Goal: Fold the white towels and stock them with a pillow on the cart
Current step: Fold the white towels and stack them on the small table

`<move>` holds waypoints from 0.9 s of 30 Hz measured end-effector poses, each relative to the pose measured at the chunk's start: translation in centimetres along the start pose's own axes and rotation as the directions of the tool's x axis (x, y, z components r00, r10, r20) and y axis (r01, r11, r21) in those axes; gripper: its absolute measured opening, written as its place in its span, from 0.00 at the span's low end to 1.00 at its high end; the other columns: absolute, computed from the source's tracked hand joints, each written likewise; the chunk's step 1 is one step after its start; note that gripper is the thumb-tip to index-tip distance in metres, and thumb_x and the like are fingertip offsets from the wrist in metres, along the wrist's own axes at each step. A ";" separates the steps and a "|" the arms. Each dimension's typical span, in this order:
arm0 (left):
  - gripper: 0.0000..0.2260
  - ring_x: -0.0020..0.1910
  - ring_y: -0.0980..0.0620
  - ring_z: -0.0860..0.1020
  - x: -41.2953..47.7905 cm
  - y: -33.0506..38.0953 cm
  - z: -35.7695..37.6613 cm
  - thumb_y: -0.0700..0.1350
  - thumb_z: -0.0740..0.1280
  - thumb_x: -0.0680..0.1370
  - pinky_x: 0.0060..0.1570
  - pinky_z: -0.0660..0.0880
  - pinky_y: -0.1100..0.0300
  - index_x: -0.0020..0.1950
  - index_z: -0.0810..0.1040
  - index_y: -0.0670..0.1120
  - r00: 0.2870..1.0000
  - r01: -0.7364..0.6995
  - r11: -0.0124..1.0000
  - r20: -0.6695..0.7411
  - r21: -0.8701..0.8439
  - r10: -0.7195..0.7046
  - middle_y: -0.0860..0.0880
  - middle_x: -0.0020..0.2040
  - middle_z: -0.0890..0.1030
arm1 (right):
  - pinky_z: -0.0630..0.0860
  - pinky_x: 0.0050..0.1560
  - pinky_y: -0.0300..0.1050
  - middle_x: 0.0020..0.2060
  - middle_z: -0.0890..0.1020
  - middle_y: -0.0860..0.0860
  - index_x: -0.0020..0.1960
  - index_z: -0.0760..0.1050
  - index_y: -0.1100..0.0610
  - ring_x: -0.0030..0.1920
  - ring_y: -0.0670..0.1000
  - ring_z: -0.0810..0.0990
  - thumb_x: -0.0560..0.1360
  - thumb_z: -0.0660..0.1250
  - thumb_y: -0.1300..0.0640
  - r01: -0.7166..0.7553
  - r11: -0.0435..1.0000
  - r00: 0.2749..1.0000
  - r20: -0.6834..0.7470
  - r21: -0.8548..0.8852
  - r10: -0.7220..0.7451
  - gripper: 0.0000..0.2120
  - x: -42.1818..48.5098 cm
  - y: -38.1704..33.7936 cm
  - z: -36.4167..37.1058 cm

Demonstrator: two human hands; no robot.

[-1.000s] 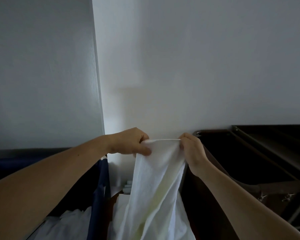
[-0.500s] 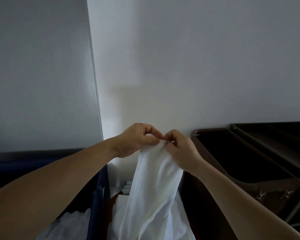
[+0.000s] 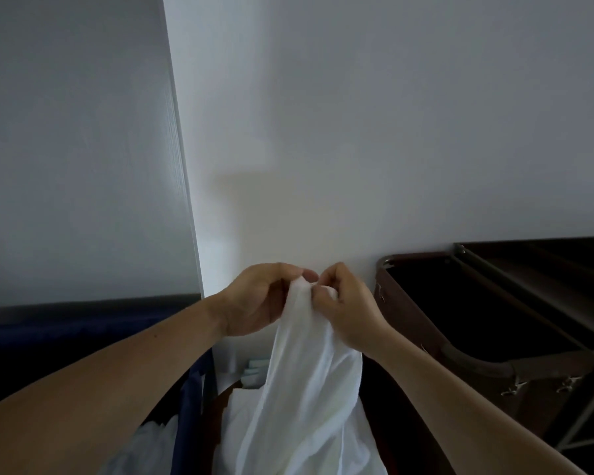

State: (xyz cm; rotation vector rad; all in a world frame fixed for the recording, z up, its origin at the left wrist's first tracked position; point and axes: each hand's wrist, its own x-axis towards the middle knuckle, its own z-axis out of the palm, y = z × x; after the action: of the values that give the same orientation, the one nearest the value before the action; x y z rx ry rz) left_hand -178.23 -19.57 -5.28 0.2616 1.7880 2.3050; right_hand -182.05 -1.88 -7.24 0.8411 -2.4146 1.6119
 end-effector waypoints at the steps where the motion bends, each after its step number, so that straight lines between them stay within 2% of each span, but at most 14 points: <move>1: 0.14 0.49 0.43 0.80 0.1 -0.3 -0.1 0.40 0.62 0.79 0.50 0.78 0.53 0.60 0.78 0.33 0.999 -0.009 1.000 -0.037 -0.014 0.009 0.37 0.53 0.81 | 0.70 0.33 0.29 0.36 0.77 0.44 0.42 0.71 0.48 0.34 0.35 0.74 0.76 0.66 0.59 -0.004 1.000 1.000 -0.017 0.010 0.005 0.08 0.1 -0.1 0.4; 4: 0.11 0.47 0.45 0.82 0.2 -0.7 -0.4 0.35 0.63 0.79 0.47 0.79 0.56 0.61 0.77 0.33 0.986 -0.049 0.999 -0.159 -0.007 0.047 0.38 0.51 0.82 | 0.70 0.35 0.28 0.40 0.80 0.45 0.44 0.72 0.44 0.39 0.35 0.76 0.77 0.67 0.55 -0.009 1.000 1.000 -0.023 0.000 0.009 0.07 0.2 -0.1 0.6; 7: 0.13 0.48 0.48 0.83 0.0 -0.7 -1.0 0.34 0.66 0.78 0.46 0.79 0.58 0.62 0.76 0.39 0.961 -0.054 0.995 -0.266 0.089 0.076 0.40 0.54 0.80 | 0.75 0.39 0.33 0.41 0.83 0.45 0.42 0.80 0.42 0.42 0.40 0.81 0.73 0.74 0.46 -0.064 0.998 0.991 0.118 0.029 0.060 0.04 0.1 -0.2 -0.2; 9: 0.12 0.48 0.48 0.83 -0.2 -0.7 -1.5 0.33 0.67 0.78 0.46 0.80 0.59 0.61 0.76 0.40 0.948 -0.027 0.990 -0.312 0.138 0.069 0.40 0.54 0.80 | 0.79 0.41 0.37 0.42 0.85 0.44 0.42 0.83 0.41 0.43 0.43 0.84 0.71 0.76 0.46 -0.106 0.994 0.970 0.223 0.040 0.095 0.03 0.2 -0.5 -0.9; 12: 0.11 0.48 0.46 0.83 -0.6 -1.0 -1.7 0.32 0.68 0.77 0.47 0.80 0.57 0.59 0.79 0.37 0.942 0.009 0.986 -0.331 0.166 0.047 0.40 0.52 0.83 | 0.79 0.40 0.34 0.40 0.86 0.43 0.42 0.84 0.42 0.42 0.42 0.84 0.70 0.77 0.50 -0.118 0.993 0.935 0.335 -0.009 0.114 0.03 0.5 -1.0 -2.2; 14: 0.10 0.49 0.44 0.84 -0.7 -1.3 -1.3 0.34 0.70 0.76 0.48 0.81 0.55 0.58 0.80 0.36 0.936 0.004 0.987 -0.348 0.162 0.053 0.39 0.51 0.84 | 0.78 0.38 0.35 0.38 0.86 0.45 0.39 0.84 0.45 0.39 0.43 0.84 0.71 0.77 0.52 -0.121 0.993 0.927 0.358 0.012 0.109 0.04 0.6 -1.2 -2.5; 17: 0.09 0.48 0.43 0.84 -0.6 -1.4 -0.2 0.37 0.73 0.75 0.48 0.82 0.54 0.54 0.82 0.35 0.920 -0.043 0.989 -0.380 0.138 0.093 0.39 0.50 0.85 | 0.76 0.34 0.37 0.32 0.83 0.45 0.36 0.82 0.48 0.34 0.43 0.81 0.74 0.75 0.55 -0.147 0.969 0.975 0.192 0.197 0.109 0.08 0.7 -1.1 -1.7; 19: 0.09 0.50 0.42 0.85 -0.5 -1.5 0.4 0.38 0.71 0.77 0.49 0.82 0.54 0.55 0.82 0.35 0.914 -0.065 0.987 -0.388 0.147 0.119 0.39 0.50 0.85 | 0.77 0.34 0.38 0.32 0.83 0.46 0.37 0.81 0.51 0.34 0.44 0.80 0.75 0.74 0.55 -0.154 0.949 0.988 0.064 0.275 0.142 0.08 0.8 -0.8 -0.6; 23: 0.09 0.51 0.42 0.84 -0.6 -1.6 1.5 0.39 0.67 0.80 0.50 0.82 0.53 0.57 0.83 0.38 0.906 -0.099 0.989 -0.401 0.107 0.134 0.40 0.51 0.85 | 0.78 0.38 0.37 0.35 0.84 0.46 0.40 0.80 0.52 0.37 0.44 0.81 0.73 0.75 0.51 -0.167 0.950 0.973 -0.109 0.265 0.202 0.07 0.8 -0.4 0.7; 27: 0.10 0.51 0.40 0.84 -0.8 -1.7 2.1 0.39 0.65 0.81 0.49 0.82 0.51 0.56 0.83 0.36 0.904 -0.127 0.991 -0.407 0.033 0.129 0.38 0.52 0.85 | 0.74 0.36 0.31 0.37 0.83 0.45 0.40 0.78 0.51 0.39 0.42 0.81 0.74 0.74 0.49 -0.122 0.979 0.968 -0.197 0.164 0.154 0.08 0.8 -0.2 1.3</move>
State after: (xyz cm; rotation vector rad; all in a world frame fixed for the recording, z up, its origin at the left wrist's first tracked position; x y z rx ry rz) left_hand -176.75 -17.42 -6.43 -0.1204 2.0155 2.5989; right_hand -182.34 -3.35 -7.35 0.5009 -2.2726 1.8497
